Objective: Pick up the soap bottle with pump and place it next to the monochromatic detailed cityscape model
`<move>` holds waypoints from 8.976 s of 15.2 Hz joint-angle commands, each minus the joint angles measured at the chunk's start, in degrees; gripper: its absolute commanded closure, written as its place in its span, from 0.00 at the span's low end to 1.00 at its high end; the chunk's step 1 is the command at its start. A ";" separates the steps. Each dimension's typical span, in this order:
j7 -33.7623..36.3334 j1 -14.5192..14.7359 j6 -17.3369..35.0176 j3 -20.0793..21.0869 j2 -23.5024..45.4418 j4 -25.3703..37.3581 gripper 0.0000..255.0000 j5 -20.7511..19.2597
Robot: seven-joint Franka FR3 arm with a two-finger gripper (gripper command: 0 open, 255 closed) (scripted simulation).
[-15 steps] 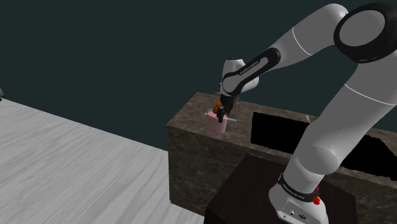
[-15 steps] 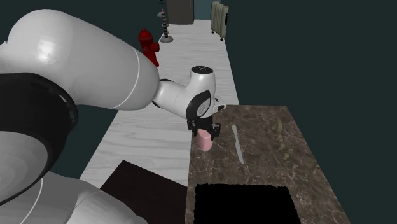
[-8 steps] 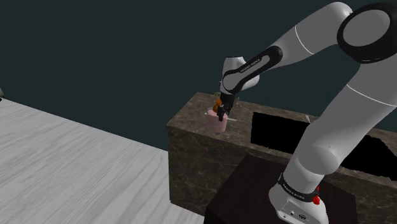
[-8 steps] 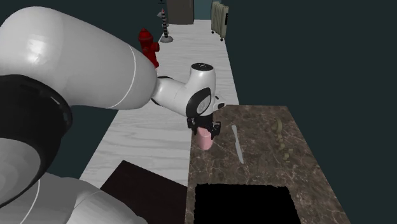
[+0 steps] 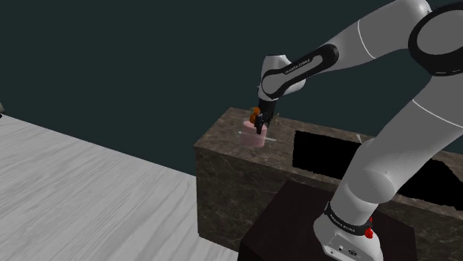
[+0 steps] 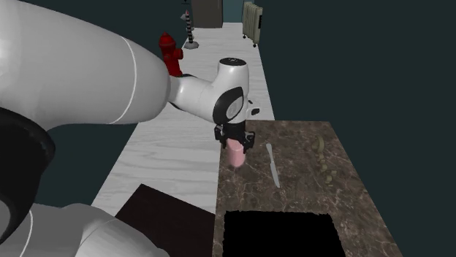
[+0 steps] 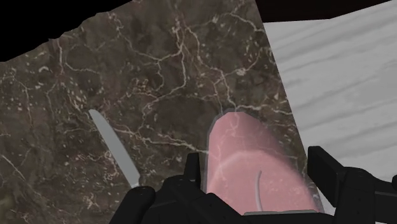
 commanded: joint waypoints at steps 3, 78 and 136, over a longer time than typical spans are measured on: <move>0.15 0.02 -3.52 0.33 -1.81 1.71 1.00 -0.10; -56.93 -37.56 -47.98 -24.07 49.16 92.99 1.00 27.48; -61.50 -28.66 -8.64 -22.52 48.78 51.19 0.00 28.90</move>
